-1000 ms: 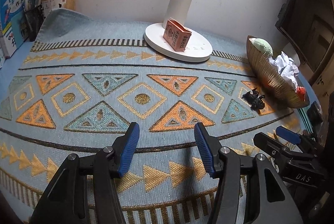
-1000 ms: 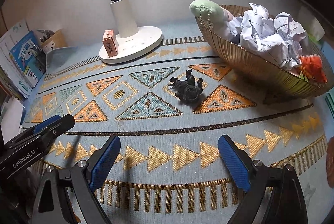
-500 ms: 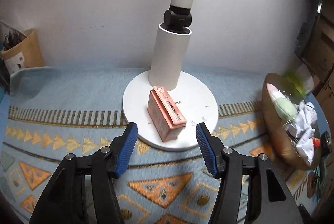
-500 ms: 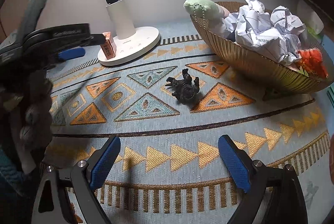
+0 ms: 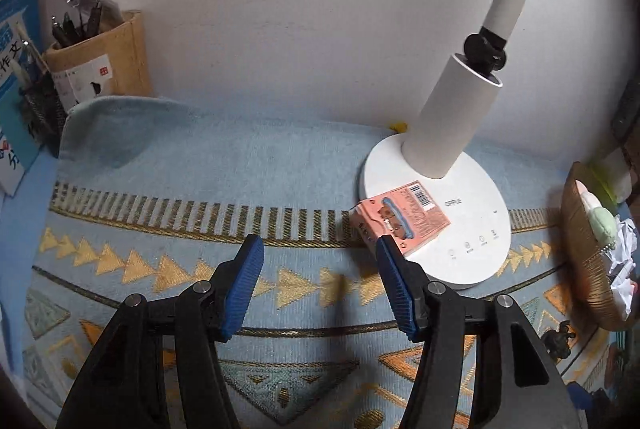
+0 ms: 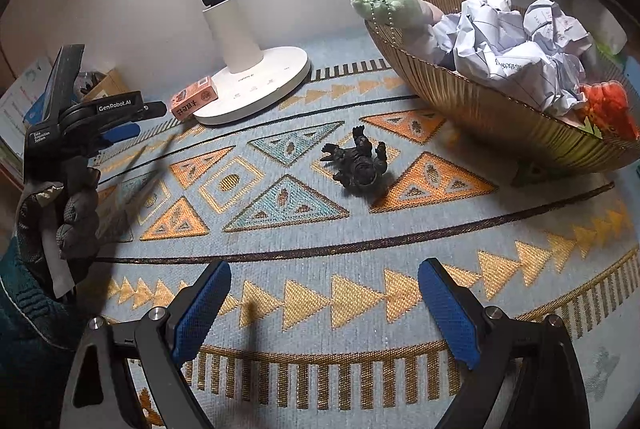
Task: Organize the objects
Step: 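Grasp the pink snack box with the left tool while the right grasps the black figure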
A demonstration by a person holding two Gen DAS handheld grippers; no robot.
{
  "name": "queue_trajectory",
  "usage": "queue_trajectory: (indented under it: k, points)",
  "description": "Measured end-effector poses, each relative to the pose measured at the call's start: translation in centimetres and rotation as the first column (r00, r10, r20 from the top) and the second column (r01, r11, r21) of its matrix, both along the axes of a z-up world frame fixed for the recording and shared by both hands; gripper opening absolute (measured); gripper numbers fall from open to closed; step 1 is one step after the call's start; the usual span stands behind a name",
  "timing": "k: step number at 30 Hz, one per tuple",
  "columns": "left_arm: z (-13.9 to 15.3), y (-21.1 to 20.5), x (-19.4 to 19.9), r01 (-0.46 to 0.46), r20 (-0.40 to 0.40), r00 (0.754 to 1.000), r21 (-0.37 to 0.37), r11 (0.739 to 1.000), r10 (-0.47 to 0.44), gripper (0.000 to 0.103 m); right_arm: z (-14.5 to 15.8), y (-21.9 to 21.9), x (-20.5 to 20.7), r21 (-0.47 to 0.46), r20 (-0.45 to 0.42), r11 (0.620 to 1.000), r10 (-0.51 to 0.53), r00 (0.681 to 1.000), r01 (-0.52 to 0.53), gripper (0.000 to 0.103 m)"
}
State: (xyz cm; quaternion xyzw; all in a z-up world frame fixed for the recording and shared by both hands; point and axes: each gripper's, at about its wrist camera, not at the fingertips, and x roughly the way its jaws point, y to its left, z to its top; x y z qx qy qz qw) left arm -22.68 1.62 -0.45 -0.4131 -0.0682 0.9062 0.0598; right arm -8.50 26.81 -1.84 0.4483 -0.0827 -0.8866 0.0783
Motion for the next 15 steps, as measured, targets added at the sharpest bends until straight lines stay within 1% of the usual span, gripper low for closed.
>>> queue_trajectory:
  k: [2, 4, 5, 7, 8, 9, 10, 12, 15]
  points:
    - [0.7, 1.0, 0.0, 0.077, -0.023, 0.997, -0.010, 0.997, -0.077, 0.056, 0.5, 0.4, 0.2, -0.020, -0.026, 1.000, 0.002, 1.000, -0.003, 0.094]
    - [1.1, 2.4, -0.4, 0.194, -0.039, 0.980, -0.037, 0.980, -0.195, 0.056, 1.0, 0.9, 0.4, -0.051, -0.047, 0.999, 0.013, 0.999, -0.015, 0.094]
    - [1.2, 3.0, -0.7, 0.258, -0.034, 0.965, -0.062, 0.964, -0.261, 0.057, 1.0, 1.1, 0.2, -0.060, -0.040, 0.998, 0.013, 0.999, -0.015, 0.094]
    - [1.0, 4.0, -1.4, 0.380, -0.007, 0.923, -0.131, 0.916, -0.384, 0.062, 1.2, 1.5, -0.5, -0.022, -0.027, 1.000, -0.005, 1.000, 0.004, 0.094]
    - [0.9, 4.3, -1.7, 0.411, 0.006, 0.909, -0.170, 0.896, -0.417, 0.065, 1.3, 1.7, -0.9, -0.011, -0.026, 1.000, -0.011, 1.000, 0.010, 0.094]
    - [0.9, 4.8, -2.4, 0.444, 0.021, 0.894, -0.192, 0.875, -0.448, 0.065, 1.4, 2.0, -1.3, -0.015, -0.020, 1.000, -0.011, 1.000, 0.011, 0.094]
    - [0.8, 5.0, -2.9, 0.476, 0.038, 0.877, -0.191, 0.858, -0.478, 0.065, 1.4, 2.2, -1.9, -0.031, -0.008, 0.999, -0.012, 1.000, 0.012, 0.094]
    - [0.5, 5.0, -3.5, 0.503, 0.050, 0.863, -0.186, 0.844, -0.503, 0.065, 1.5, 2.5, -2.8, -0.063, -0.003, 0.998, -0.029, 1.000, 0.028, 0.094]
    - [-0.2, 5.2, -3.6, 0.532, 0.062, 0.845, -0.191, 0.825, -0.531, 0.063, 1.5, 2.4, -4.0, -0.013, -0.014, 0.998, -0.068, 0.998, 0.067, 0.094]
